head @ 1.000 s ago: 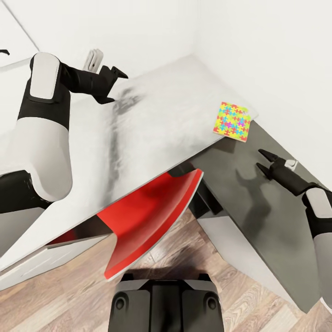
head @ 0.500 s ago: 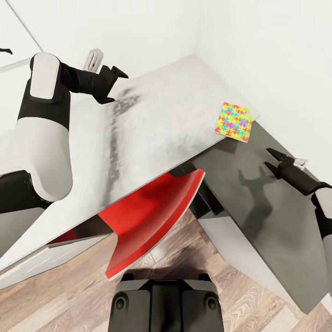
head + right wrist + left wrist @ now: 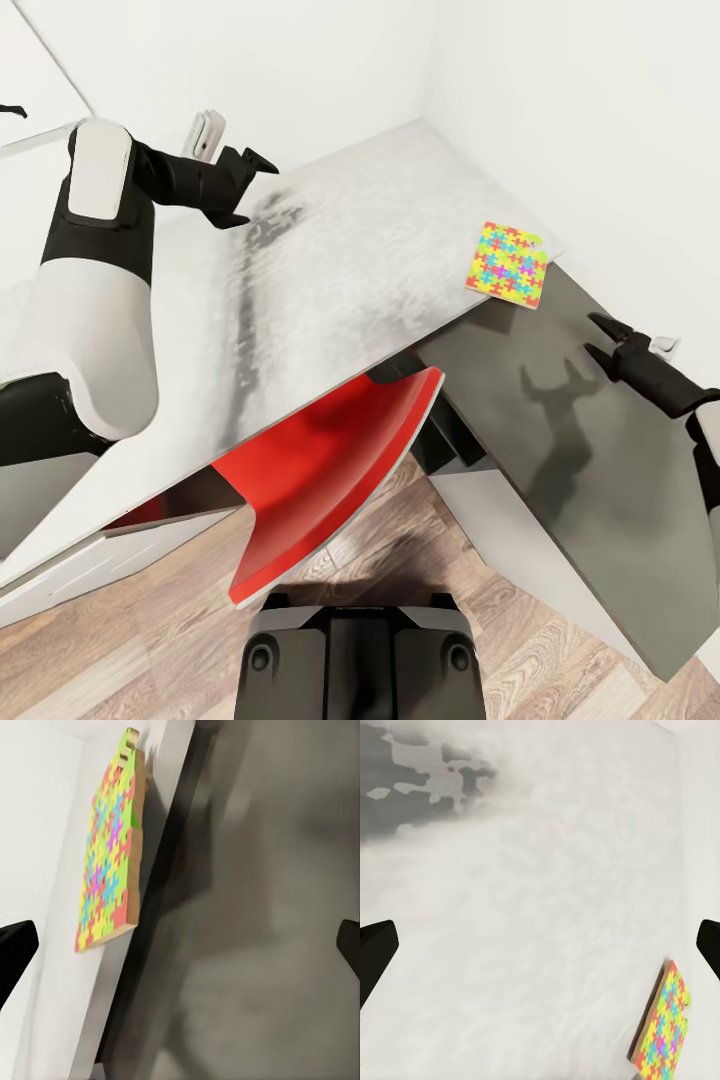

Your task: Put all the toys in the child's room - the three board games (two on the bed and one on the table), the two jigsaw puzzles on the table, and the tennis ball on the table - inside the toy box on the table in the child's room.

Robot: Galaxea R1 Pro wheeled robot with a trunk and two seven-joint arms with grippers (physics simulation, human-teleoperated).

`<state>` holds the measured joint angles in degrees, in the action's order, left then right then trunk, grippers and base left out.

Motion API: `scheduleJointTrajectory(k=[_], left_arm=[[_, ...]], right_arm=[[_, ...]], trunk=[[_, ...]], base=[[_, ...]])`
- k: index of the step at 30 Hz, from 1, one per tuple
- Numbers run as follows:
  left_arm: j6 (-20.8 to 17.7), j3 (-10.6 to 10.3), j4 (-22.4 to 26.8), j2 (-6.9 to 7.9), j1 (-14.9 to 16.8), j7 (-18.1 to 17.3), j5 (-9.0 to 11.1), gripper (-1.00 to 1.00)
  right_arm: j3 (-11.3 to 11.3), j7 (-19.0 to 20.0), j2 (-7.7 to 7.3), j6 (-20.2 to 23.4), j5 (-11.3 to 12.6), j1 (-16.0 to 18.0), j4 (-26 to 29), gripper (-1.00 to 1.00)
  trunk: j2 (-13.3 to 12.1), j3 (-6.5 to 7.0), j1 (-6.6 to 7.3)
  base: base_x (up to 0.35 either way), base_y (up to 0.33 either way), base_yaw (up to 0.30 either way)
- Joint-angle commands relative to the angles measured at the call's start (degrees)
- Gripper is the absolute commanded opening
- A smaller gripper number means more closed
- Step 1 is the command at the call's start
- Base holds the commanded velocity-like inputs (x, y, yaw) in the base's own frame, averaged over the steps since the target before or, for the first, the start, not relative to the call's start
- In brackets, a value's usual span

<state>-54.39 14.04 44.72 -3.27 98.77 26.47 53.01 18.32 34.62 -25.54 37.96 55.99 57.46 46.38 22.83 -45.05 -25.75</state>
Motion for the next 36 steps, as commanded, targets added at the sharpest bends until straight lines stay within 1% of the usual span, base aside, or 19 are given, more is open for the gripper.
scheduleJointTrajectory(k=[1, 11, 17, 24, 27, 36], left_arm=[[-0.1, 0.2, 0.0, -0.07, 0.0, 0.6, 0.6, 1.00], [-0.2, 0.2, 0.4, 0.09, -0.7, 0.5, 0.6, 1.00], [-0.2, 0.2, 0.5, 0.10, -0.8, 0.4, 0.7, 1.00], [-0.2, 0.1, 0.6, 0.05, -1.0, 0.1, 0.6, 1.00], [-0.2, 0.1, 0.6, 0.04, -1.2, 0.0, 0.6, 1.00], [-0.2, 0.1, 0.7, 0.03, -1.9, -0.1, 0.6, 1.00]], right_arm=[[0.1, 0.0, 0.00, 0.4, 0.2, 0.0, 0.0, 1.00], [0.2, -1.7, 0.01, 0.3, 0.2, 0.8, -0.1, 1.00], [1.0, -2.3, 0.09, 0.2, 0.2, 1.0, -0.1, 1.00], [3.2, -2.6, 0.30, 0.1, 0.3, 1.0, -0.1, 1.00], [3.7, -2.6, 0.37, 0.1, 0.3, 1.1, -0.2, 1.00], [4.4, -2.7, 0.40, 0.1, 0.3, 1.1, -0.8, 1.00]], trunk=[[0.1, -0.07, -0.03], [0.1, -0.07, -0.03], [0.1, -0.07, -0.03], [0.1, -0.07, -0.03], [0.1, -0.07, -0.03], [0.1, -0.07, -0.03]], base=[[0.000, 0.000, 0.000], [0.000, 0.000, 0.000], [0.000, 0.000, 0.024], [0.000, 0.000, 0.140], [0.000, 0.000, 0.213], [0.000, 0.000, 0.136]])
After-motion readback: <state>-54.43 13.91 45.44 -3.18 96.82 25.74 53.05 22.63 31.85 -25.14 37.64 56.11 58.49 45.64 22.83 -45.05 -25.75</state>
